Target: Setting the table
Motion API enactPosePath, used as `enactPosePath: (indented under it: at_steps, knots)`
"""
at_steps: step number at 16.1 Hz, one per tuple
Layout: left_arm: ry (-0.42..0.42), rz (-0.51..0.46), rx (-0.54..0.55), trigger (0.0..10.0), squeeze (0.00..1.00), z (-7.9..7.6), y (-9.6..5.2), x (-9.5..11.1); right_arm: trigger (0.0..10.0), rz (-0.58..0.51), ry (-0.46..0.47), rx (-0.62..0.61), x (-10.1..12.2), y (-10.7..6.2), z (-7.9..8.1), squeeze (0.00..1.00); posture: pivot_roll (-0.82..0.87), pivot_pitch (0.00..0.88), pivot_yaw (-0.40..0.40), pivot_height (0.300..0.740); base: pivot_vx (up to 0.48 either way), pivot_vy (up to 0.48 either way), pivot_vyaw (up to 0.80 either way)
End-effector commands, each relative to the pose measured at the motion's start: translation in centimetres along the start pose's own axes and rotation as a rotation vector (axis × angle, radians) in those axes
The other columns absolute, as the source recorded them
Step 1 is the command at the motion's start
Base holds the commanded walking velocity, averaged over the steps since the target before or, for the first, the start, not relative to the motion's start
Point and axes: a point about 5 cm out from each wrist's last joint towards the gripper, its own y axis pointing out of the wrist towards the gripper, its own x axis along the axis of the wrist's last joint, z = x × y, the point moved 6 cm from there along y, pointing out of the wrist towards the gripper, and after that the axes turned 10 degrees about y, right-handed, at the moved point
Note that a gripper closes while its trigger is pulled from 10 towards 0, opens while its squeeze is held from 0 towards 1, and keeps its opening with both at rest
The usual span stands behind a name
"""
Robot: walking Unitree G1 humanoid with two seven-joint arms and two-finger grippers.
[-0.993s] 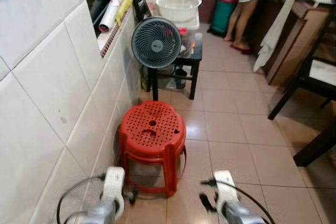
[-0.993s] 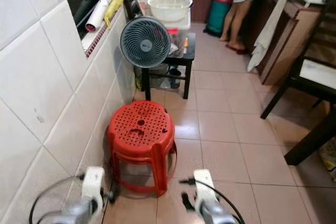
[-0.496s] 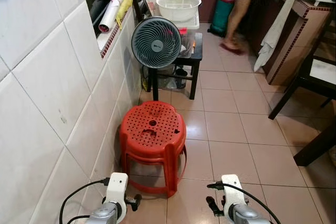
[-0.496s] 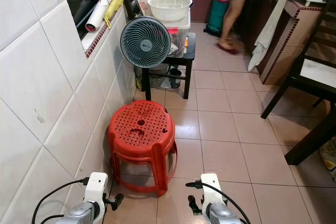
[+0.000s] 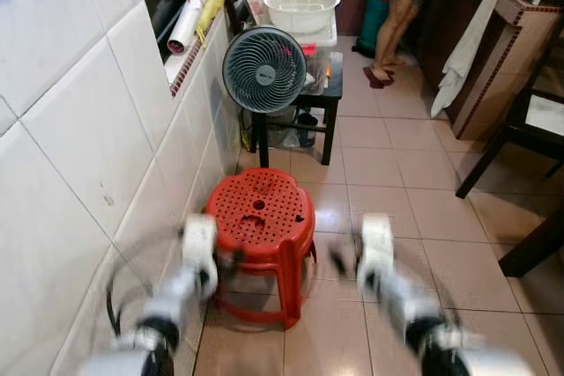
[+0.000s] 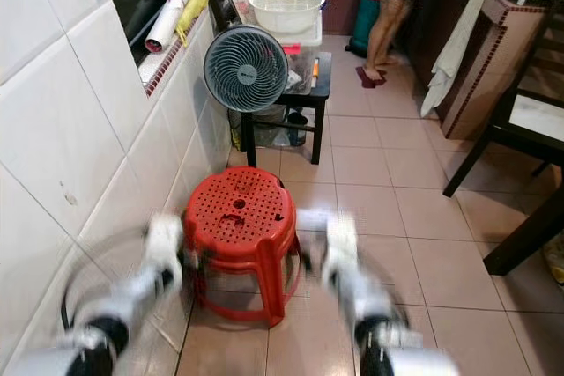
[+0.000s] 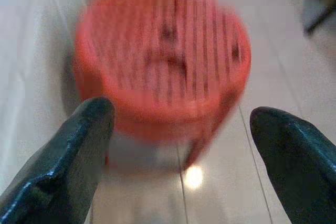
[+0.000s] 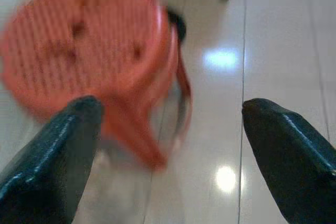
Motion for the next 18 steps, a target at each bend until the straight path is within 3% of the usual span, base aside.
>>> enactPosePath:
  at_steps: [1, 3, 6, 8, 11, 13, 15, 18]
  knots:
    - [-0.010, -0.043, -0.003, 10.0, 0.00, 0.3, 0.0, 0.9, 10.0, -0.013, 0.012, 0.013, 0.4, 0.0, -0.2, 0.00, -0.16, 0.000, 0.017, 0.740, 0.000, 0.000, 0.00]
    - [0.037, -0.134, -0.021, 10.0, 0.00, 0.7, -0.1, 2.8, 10.0, -0.077, -0.039, 0.043, 2.7, 0.1, 0.3, 0.00, -0.15, 0.000, 0.016, 0.740, 0.000, 0.000, 0.00]
    - [-0.016, -0.167, -0.016, 10.0, 0.00, 1.9, -0.6, 3.3, 10.0, -0.160, -0.078, 0.123, 5.9, 0.0, 0.9, 0.00, -0.14, 0.000, 0.014, 0.740, 0.000, 0.000, 0.00]
    - [0.104, -0.282, 0.042, 10.0, 0.00, 2.9, -2.1, 3.8, 10.0, -0.219, -0.169, 0.182, 7.5, -0.5, 1.6, 0.00, -0.12, 0.000, 0.015, 0.740, 0.000, 0.000, 0.00]
    - [0.039, -0.303, 0.046, 10.0, 0.00, 2.7, -3.4, 2.4, 10.0, -0.208, -0.156, 0.259, 6.3, -1.2, 1.9, 0.00, -0.11, 0.000, 0.009, 0.740, 0.000, 0.000, 0.00]
    - [0.035, -0.343, 0.071, 10.0, 0.00, 2.0, -5.1, 1.3, 10.0, -0.229, -0.124, 0.203, 4.3, -2.4, 0.2, 0.00, -0.10, 0.000, 0.001, 0.740, 0.000, 0.000, 0.00]
    - [0.033, -0.341, 0.077, 10.0, 0.00, 1.7, -6.4, 0.1, 10.0, -0.237, -0.034, 0.122, 2.8, -3.4, -1.5, 0.00, -0.09, 0.000, -0.007, 0.740, 0.000, 0.000, 0.00]
    - [0.000, -0.350, 0.084, 10.0, 0.00, 1.4, -7.7, 0.1, 10.0, -0.307, -0.035, 0.079, 2.5, -5.4, -1.9, 0.00, -0.10, 0.000, 0.001, 0.740, 0.000, 0.000, 0.00]
